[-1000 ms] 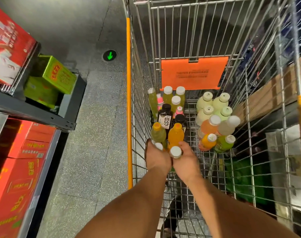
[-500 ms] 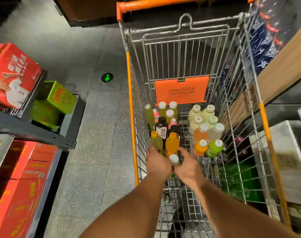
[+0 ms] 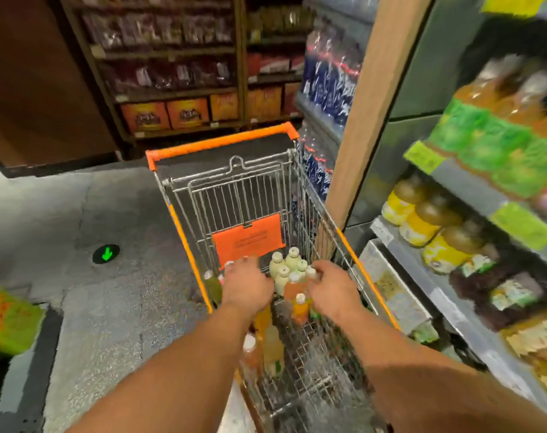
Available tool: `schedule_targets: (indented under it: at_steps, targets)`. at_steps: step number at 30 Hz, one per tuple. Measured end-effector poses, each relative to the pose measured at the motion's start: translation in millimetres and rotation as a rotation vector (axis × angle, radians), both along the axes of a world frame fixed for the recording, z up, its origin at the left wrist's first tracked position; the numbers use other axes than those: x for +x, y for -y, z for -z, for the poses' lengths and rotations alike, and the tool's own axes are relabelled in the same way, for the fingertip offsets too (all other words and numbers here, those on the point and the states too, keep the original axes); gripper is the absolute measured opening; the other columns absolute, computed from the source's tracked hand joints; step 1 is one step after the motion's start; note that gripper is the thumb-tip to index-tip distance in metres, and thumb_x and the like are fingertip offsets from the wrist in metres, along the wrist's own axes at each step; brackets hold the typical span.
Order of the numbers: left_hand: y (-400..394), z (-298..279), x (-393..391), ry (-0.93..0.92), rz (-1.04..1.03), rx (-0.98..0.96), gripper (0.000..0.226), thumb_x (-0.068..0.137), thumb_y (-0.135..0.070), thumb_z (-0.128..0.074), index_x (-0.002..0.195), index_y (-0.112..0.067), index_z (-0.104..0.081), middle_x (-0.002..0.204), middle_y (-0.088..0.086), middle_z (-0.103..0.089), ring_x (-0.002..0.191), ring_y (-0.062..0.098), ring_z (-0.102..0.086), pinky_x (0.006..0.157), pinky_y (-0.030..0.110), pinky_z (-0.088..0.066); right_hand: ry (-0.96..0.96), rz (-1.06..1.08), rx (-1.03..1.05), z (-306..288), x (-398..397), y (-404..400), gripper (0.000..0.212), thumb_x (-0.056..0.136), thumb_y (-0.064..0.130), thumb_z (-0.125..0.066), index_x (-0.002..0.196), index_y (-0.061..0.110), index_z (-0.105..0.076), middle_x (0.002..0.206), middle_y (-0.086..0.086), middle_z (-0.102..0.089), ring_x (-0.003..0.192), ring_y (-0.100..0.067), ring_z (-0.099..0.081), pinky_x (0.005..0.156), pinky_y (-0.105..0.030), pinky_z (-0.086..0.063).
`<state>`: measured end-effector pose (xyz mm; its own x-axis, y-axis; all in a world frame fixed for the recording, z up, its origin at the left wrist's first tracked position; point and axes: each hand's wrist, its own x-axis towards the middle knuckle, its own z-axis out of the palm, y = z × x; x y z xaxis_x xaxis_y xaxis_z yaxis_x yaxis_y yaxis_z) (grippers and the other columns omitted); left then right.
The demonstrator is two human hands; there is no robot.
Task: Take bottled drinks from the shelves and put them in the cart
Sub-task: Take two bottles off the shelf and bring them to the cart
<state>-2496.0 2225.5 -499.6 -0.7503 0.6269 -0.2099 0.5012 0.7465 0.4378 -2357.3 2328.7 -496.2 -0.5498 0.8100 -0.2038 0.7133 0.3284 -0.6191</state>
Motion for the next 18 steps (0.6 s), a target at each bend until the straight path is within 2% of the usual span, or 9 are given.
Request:
schedule_targets:
  at_steps: [3,6,8,10,12,14,18]
  targets:
    - [19.6,-54.0,4.0,-0.042,0.139,0.066,0.056,0.082,-0.028,-0.060,0.136,-0.018,-0.050,0.133,0.012,-0.054,0.123,0.036,-0.048,0.102,0.043,-0.042,-0.053,0.131,0.107,-57.2,23.1,36.5,0.037,0.085,0.028,-0.063,0.121,0.021,-0.062,0.115,-0.006,-0.067,0.104,-0.029,-0.062,0.077,-0.029,-0.045]
    - [48.8,-105.8,17.3,-0.154,0.332,0.063,0.049,0.083,-0.030,-0.057,0.131,-0.019,-0.054,0.128,0.012,-0.058,0.118,0.035,-0.052,0.098,0.041,-0.044,-0.125,0.248,0.180,-106.1,45.7,87.2,0.028,0.085,0.029,-0.063,0.111,0.021,-0.064,0.105,-0.008,-0.068,0.097,-0.031,-0.063,0.078,-0.034,-0.050]
    - [72.0,-137.3,30.8,-0.213,0.431,0.024,0.048,0.079,-0.029,-0.054,0.127,-0.022,-0.057,0.121,0.012,-0.061,0.113,0.036,-0.055,0.094,0.044,-0.049,-0.125,0.311,0.235,-134.1,61.2,123.3,0.029,0.086,0.033,-0.062,0.112,0.020,-0.063,0.105,-0.009,-0.067,0.095,-0.029,-0.062,0.076,-0.033,-0.047]
    - [94.1,-162.5,49.7,-0.243,0.512,-0.018,0.041,0.079,-0.038,-0.054,0.118,-0.027,-0.060,0.116,0.008,-0.063,0.110,0.035,-0.057,0.090,0.045,-0.052,-0.103,0.354,0.274,-156.9,82.6,158.3,0.034,0.086,0.037,-0.060,0.114,0.017,-0.063,0.105,-0.010,-0.067,0.095,-0.029,-0.062,0.077,-0.034,-0.049]
    - [111.2,-183.1,76.2,-0.253,0.618,-0.022,0.035,0.081,-0.045,-0.055,0.112,-0.029,-0.060,0.114,0.006,-0.065,0.107,0.035,-0.059,0.088,0.044,-0.052,-0.064,0.396,0.306,-177.7,111.9,190.2,0.039,0.087,0.040,-0.058,0.118,0.018,-0.062,0.112,-0.010,-0.067,0.102,-0.030,-0.062,0.084,-0.037,-0.051]
    - [124.8,-200.6,109.5,-0.261,0.743,-0.013,0.030,0.080,-0.040,-0.055,0.108,-0.028,-0.059,0.115,0.007,-0.065,0.107,0.034,-0.059,0.088,0.043,-0.052,-0.038,0.452,0.339,-196.6,148.3,221.0,0.044,0.089,0.043,-0.057,0.126,0.019,-0.059,0.123,-0.008,-0.063,0.111,-0.029,-0.060,0.090,-0.037,-0.050]
    - [157.2,-229.1,187.4,-0.231,0.943,0.048,0.047,0.082,-0.043,-0.060,0.128,-0.031,-0.056,0.126,0.005,-0.063,0.117,0.031,-0.056,0.095,0.043,-0.050,0.011,0.637,0.407,-227.5,231.7,285.3,0.040,0.089,0.040,-0.056,0.123,0.020,-0.060,0.123,-0.007,-0.062,0.113,-0.029,-0.058,0.090,-0.038,-0.050]
